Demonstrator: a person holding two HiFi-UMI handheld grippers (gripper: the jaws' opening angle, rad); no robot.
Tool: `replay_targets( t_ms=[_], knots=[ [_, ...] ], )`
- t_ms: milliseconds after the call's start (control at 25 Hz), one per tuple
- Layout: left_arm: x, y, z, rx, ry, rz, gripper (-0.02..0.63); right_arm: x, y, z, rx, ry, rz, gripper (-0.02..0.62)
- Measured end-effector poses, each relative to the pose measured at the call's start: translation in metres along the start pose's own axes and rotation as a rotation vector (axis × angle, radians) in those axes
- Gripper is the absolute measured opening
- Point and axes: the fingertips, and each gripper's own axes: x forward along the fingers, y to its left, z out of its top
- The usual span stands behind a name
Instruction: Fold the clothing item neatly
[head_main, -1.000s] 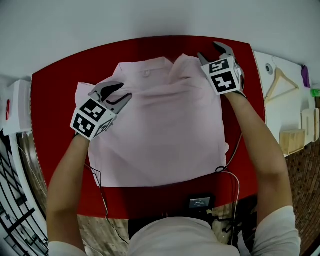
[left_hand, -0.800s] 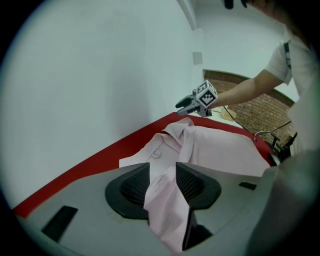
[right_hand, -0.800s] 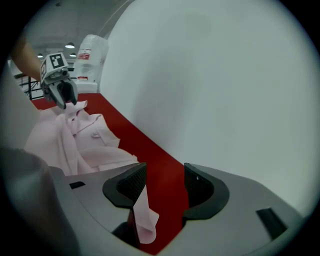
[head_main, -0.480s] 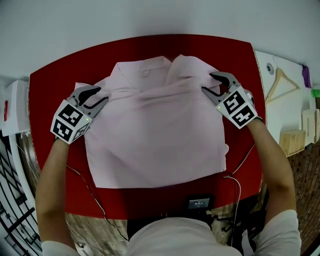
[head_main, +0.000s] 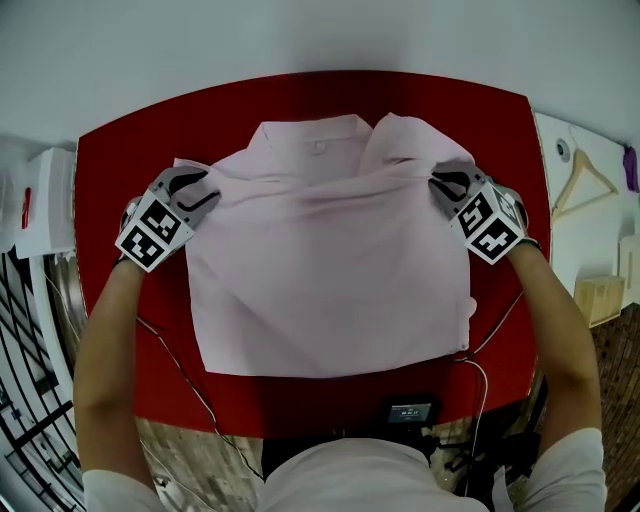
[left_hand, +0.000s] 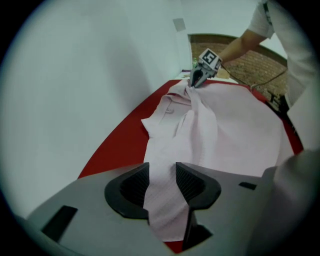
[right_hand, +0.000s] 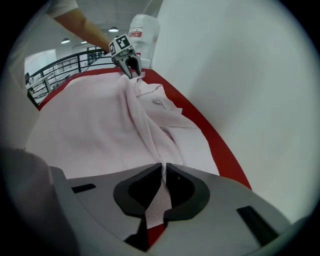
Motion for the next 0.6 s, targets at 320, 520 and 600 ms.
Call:
replay_targets(
  t_ms=[320,520,600],
  knots=[
    [-0.006,0.033,-0.007,-0.132,-0.053,0.146,0.017,-0.012,-0.038,0.013,0.14,-0.069,-0.06,0.032],
    [-0.023,0.063,-0.01,-0.272,-0.112,0.279,0.015,-0.01,-0.06,0.009,0.223,-0.079,-0.11,0.03],
    [-0.022,0.067,-0.011,-0.287,-0.113,0.302,0.015,-0.005,-0.069,0.006,0.236,-0.062,-0.14,0.025]
  ],
)
